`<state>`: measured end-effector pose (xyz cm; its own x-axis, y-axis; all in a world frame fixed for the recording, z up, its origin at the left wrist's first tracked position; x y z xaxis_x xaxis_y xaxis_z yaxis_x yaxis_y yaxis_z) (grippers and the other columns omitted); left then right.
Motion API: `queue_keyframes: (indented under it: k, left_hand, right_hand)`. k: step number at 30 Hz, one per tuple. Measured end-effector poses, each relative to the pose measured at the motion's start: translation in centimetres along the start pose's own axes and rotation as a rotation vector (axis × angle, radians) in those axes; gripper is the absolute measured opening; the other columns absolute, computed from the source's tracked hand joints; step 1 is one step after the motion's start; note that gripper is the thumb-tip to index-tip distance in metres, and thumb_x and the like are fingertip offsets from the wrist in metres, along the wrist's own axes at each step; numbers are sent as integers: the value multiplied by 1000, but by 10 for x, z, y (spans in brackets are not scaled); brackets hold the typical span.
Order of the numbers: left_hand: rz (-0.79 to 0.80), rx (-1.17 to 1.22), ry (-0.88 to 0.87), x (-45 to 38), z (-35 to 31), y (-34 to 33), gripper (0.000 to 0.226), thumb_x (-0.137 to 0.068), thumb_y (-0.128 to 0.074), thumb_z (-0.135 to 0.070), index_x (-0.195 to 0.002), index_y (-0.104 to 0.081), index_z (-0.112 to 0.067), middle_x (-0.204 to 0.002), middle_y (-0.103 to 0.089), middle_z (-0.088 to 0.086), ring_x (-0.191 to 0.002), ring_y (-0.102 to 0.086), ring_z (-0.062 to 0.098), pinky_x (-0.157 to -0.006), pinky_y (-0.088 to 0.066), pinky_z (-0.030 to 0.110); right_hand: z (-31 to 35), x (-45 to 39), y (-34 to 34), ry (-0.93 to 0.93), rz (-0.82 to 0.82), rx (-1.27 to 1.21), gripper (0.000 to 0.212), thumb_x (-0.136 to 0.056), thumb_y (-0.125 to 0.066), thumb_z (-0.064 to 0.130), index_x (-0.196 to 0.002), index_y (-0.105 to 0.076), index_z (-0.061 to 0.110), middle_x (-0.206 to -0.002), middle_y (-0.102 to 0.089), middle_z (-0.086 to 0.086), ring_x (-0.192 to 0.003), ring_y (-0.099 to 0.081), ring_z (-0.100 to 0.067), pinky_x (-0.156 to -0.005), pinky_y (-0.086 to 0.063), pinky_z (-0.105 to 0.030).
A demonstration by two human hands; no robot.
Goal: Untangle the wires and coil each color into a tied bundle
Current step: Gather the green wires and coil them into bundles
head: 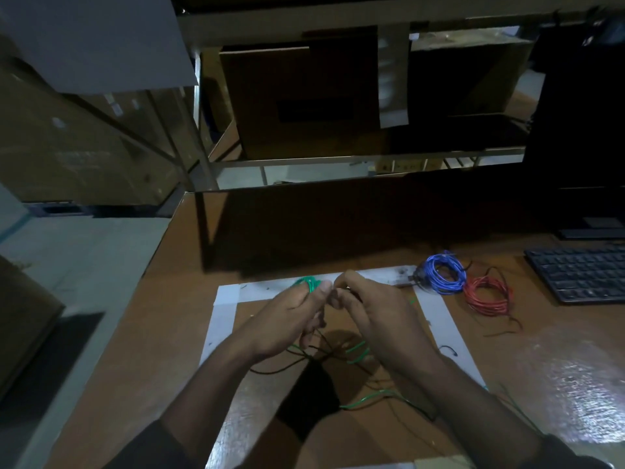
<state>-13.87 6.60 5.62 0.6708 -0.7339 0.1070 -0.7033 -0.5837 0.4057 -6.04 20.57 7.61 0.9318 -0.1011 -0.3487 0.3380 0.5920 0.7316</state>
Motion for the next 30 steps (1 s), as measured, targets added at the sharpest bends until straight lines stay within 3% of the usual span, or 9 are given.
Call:
queue_keyframes:
  k: [3, 7, 9, 12, 15, 21, 26, 30]
  left_hand:
    - [54, 67, -10, 2, 1, 2, 42, -102, -51, -54, -84, -66, -19, -52, -42, -8, -46, -39, 9, -46, -33, 28]
    - [-5, 233, -61, 4, 0, 10, 41, -102, -54, -50, -77, -62, -18, -56, -49, 4, -39, -30, 10, -47, -23, 30]
    - [-103, 448, -93, 5, -4, 19, 41, -105, -51, -42, -73, -59, -19, -48, -42, 1, -34, -24, 10, -54, -29, 34]
    - [-198, 707, -115, 6, -12, 33, 39, -105, -49, -32, -70, -57, -14, -43, -21, -4, -30, -18, 8, -61, -46, 27]
    - [-204, 689, -119, 6, -17, 35, 39, -104, -49, -30, -70, -58, -13, -43, -20, -4, -30, -19, 8, -61, -48, 24]
    - [-104, 844, -89, 7, -17, 26, 37, -106, -48, -32, -74, -54, -14, -44, -21, -8, -29, -20, 5, -59, -46, 24]
    - [75, 1143, -110, 14, -34, 16, 29, -108, -38, -24, -88, -55, -12, -53, -42, -6, -33, -36, 3, -70, -53, 25]
    - [-97, 1020, -215, 12, -46, 17, 18, -104, -41, -18, -97, -55, -9, -91, -73, 13, -53, -59, 11, -93, -55, 36]
  right_hand:
    - [-1, 0, -1, 0, 34, 39, 15, -102, -52, 44, -98, -51, 30, -70, -54, 11, -66, -54, -13, -56, -40, -36]
    - [-7, 3, -4, -31, 58, 44, 24, -102, -50, 48, -99, -51, 23, -70, -53, 8, -66, -54, -18, -57, -41, -40]
    - [-14, 5, -6, -57, 58, 32, 26, -102, -46, 48, -98, -48, 23, -70, -56, 4, -65, -55, -20, -59, -44, -45]
    - [-23, 13, -8, -108, 28, -48, 32, -102, -32, 59, -94, -42, 30, -71, -57, 0, -66, -56, -22, -63, -46, -53]
    - [-22, 19, -5, -158, -17, -136, 41, -103, -19, 63, -95, -44, 31, -78, -64, -2, -78, -64, -24, -67, -51, -51]
    - [-28, 11, 3, -223, -115, -67, 44, -102, -22, 51, -100, -53, 19, -92, -69, 5, -83, -64, -19, -69, -52, -46]
    - [-37, 0, -5, -215, -8, 181, 24, -108, -38, 26, -103, -60, 17, -94, -74, -3, -82, -66, -27, -65, -49, -38]
    - [-21, 6, -22, -210, 264, 278, 18, -105, -41, 21, -109, -58, 19, -97, -68, -7, -89, -64, -33, -73, -51, -42]
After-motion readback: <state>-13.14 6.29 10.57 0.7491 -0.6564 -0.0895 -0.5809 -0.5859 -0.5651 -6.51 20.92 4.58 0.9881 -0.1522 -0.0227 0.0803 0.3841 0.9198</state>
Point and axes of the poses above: each hand's wrist, its own x-axis away from the middle knuckle, its own y-axis out of the back of the hand, z = x × y, the point moved 5 cm from there along -x, towards the middle knuckle
